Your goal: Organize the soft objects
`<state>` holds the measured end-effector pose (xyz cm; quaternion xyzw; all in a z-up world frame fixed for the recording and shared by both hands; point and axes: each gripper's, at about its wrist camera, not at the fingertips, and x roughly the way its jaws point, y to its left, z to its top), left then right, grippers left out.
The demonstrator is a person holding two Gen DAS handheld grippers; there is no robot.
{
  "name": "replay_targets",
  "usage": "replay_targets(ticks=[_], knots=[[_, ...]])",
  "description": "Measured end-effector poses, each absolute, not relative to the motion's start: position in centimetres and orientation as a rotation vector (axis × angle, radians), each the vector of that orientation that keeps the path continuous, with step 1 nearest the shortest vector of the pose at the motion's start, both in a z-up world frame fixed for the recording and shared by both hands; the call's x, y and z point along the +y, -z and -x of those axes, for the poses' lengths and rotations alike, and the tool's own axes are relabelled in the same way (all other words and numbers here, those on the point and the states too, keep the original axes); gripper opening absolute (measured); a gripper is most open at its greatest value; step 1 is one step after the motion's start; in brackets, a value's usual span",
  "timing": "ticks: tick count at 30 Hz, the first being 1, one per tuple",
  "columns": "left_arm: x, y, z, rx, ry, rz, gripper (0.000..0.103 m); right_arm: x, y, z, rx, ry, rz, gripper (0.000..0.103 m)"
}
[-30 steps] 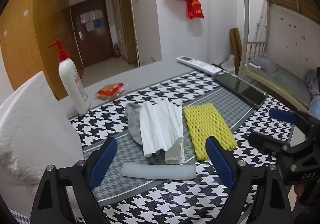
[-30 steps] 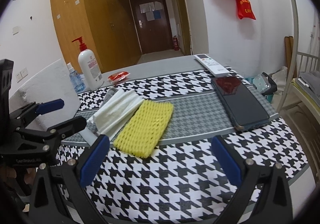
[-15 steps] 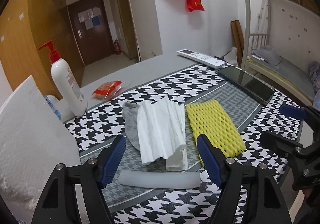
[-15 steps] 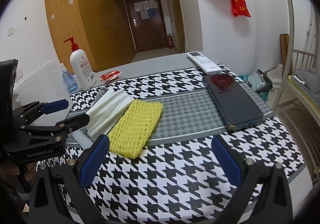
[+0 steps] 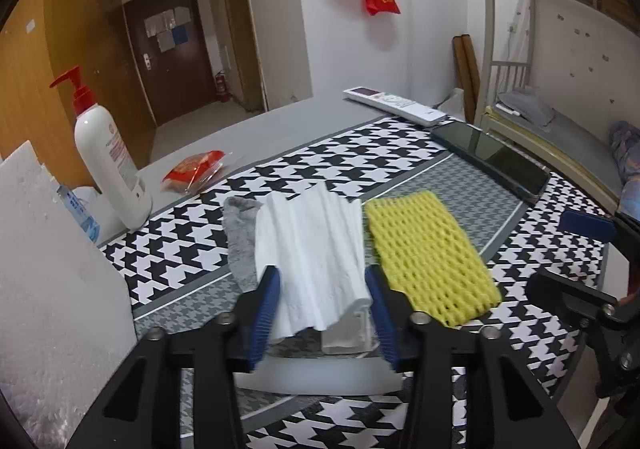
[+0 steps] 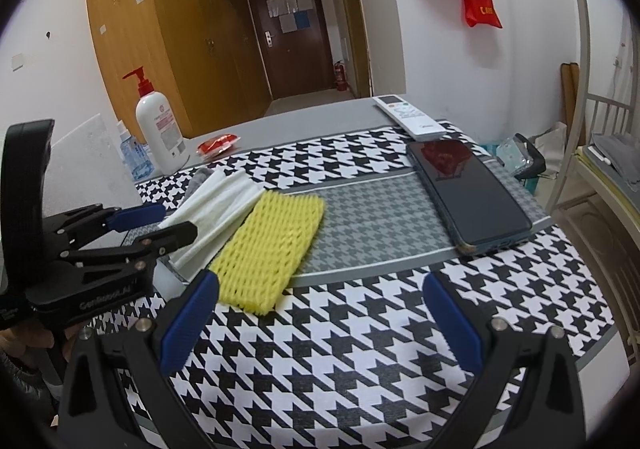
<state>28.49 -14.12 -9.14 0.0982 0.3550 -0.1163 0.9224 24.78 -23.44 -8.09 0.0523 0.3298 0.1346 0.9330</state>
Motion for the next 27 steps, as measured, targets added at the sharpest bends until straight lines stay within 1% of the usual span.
replay_targets(ticks=[1, 2, 4, 7, 10, 23, 27], knots=[[-14.0, 9.2, -28.6, 0.732, 0.238, -0.200, 0.033, -23.3, 8.1, -24.8, 0.678, -0.279, -0.106, 0.103], [-14.0, 9.3, -28.6, 0.734, 0.241, -0.197, 0.030, -23.2, 8.2, -24.9, 0.679, -0.282, -0.105, 0.103], [-13.9, 9.3, -28.7, 0.732, 0.246, -0.188, 0.017, -22.9, 8.3, -25.0, 0.686, -0.289, -0.102, 0.103], [-13.8, 9.5, -28.7, 0.732, 0.262, -0.179, 0.010, -22.6, 8.4, -25.2, 0.694, -0.299, -0.102, 0.103], [-13.4, 9.2, -28.5, 0.723, 0.272, -0.156, 0.006, -22.0, 8.5, -25.5, 0.706, -0.310, -0.090, 0.103], [-12.3, 7.5, -27.1, 0.655, 0.312, -0.087, 0.006, -19.7, 8.8, -26.8, 0.754, -0.337, -0.043, 0.102], [-11.8, 7.2, -26.7, 0.638, 0.327, -0.068, 0.006, -19.2, 9.0, -27.3, 0.778, -0.338, -0.039, 0.096]])
